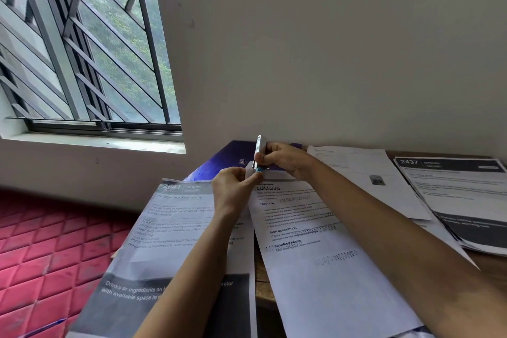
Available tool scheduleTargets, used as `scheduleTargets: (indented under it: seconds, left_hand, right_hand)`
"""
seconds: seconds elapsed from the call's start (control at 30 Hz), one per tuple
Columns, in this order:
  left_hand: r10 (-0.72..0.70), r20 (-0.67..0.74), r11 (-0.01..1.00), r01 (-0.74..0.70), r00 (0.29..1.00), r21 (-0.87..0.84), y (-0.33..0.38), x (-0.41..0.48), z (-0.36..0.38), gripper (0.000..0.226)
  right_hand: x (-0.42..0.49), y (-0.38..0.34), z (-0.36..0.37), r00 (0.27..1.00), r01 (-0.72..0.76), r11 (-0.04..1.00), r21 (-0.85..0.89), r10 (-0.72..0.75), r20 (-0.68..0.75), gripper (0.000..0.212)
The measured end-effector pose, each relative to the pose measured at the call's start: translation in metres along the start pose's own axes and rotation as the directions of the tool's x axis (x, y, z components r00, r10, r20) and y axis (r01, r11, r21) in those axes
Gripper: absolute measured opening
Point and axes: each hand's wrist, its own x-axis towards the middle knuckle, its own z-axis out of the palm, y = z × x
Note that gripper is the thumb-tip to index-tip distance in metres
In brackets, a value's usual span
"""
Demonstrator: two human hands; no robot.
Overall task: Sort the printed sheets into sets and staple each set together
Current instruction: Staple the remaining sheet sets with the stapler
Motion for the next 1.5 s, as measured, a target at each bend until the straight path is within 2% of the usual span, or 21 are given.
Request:
scheduleTargets:
  seconds: [0.23, 0.4, 0.47, 0.53, 0.63, 0.77, 0.93, 1.03, 1.1, 1.23, 1.37, 1.5]
  left_hand:
    - [0.015, -0.017, 0.999, -0.016, 1.0, -0.036, -0.003, 0.003, 0.0, 0.012]
    - [-0.047, 0.081, 0.982, 0.061, 0.996, -0.18, -0.005, 0.0, -0.001, 0.01]
    - [-0.092, 0.129, 0.966, 0.12, 0.987, -0.228, -0.004, -0.001, -0.002, 0.014]
    - [-0.13, 0.15, 0.957, 0.163, 0.98, -0.239, -0.005, 0.0, -0.002, 0.019]
    - [-0.152, 0.159, 0.954, 0.187, 0.975, -0.233, -0.005, 0.0, -0.002, 0.018]
    - [-0.169, 0.149, 0.951, 0.201, 0.974, -0.237, -0.004, 0.001, -0.002, 0.015]
    - [-0.169, 0.129, 0.951, 0.196, 0.977, -0.24, -0.003, 0.001, -0.002, 0.012]
    - [-0.166, 0.112, 0.958, 0.187, 0.98, -0.216, -0.003, 0.001, -0.001, 0.011]
    - [-0.169, 0.079, 0.966, 0.181, 0.982, -0.183, -0.003, 0.001, 0.0, 0.014]
    - [-0.161, 0.048, 0.977, 0.166, 0.986, -0.135, -0.002, 0.001, 0.001, 0.017]
    - [-0.118, 0.015, 0.987, 0.119, 0.993, -0.107, 0.0, -0.001, 0.001, 0.014]
    - [-0.085, -0.01, 0.992, 0.084, 0.996, -0.09, 0.004, -0.003, 0.001, 0.005]
  right_hand:
    - [0.0, -0.002, 0.003, 1.0, 0.025, 0.999, 0.044, -0.025, -0.014, 0.003]
    - [-0.001, 0.001, -0.005, 1.0, -0.03, 0.999, 0.028, 0.03, 0.008, 0.018]
    - [-0.002, 0.0, -0.009, 0.998, -0.06, 0.997, 0.043, 0.06, 0.007, 0.016]
    - [-0.002, -0.001, -0.012, 0.996, -0.087, 0.992, 0.096, 0.086, 0.011, 0.012]
    - [-0.001, 0.0, -0.013, 0.993, -0.121, 0.978, 0.168, 0.119, 0.022, 0.015]
    - [-0.003, -0.001, -0.014, 0.99, -0.139, 0.977, 0.165, 0.137, 0.018, 0.019]
    - [-0.007, -0.006, -0.017, 0.988, -0.156, 0.981, 0.112, 0.156, 0.005, 0.022]
    - [-0.008, -0.009, -0.017, 0.986, -0.165, 0.982, 0.094, 0.166, -0.006, 0.016]
    - [-0.007, -0.011, -0.015, 0.985, -0.17, 0.985, 0.035, 0.171, -0.026, 0.011]
    - [-0.005, -0.015, -0.012, 0.985, -0.163, 0.978, -0.131, 0.154, -0.081, 0.019]
    - [-0.004, -0.018, -0.006, 0.986, -0.145, 0.949, -0.281, 0.113, -0.126, 0.009]
    - [-0.002, -0.018, -0.006, 0.984, -0.137, 0.94, -0.312, 0.093, -0.152, 0.009]
